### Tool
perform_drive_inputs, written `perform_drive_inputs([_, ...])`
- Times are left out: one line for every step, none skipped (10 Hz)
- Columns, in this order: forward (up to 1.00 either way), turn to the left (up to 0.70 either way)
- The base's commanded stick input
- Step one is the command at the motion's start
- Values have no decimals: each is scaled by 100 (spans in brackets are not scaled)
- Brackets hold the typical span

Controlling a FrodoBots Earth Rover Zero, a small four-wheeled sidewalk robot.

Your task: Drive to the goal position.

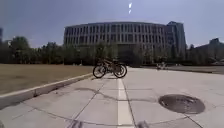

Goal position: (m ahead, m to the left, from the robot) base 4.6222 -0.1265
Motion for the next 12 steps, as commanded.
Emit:
perform_drive_inputs([0, 66])
perform_drive_inputs([0, 22])
perform_drive_inputs([0, 0])
perform_drive_inputs([0, 0])
perform_drive_inputs([0, 0])
perform_drive_inputs([0, 0])
perform_drive_inputs([0, -56])
perform_drive_inputs([0, -85])
perform_drive_inputs([0, -85])
perform_drive_inputs([0, -85])
perform_drive_inputs([0, -85])
perform_drive_inputs([0, -73])
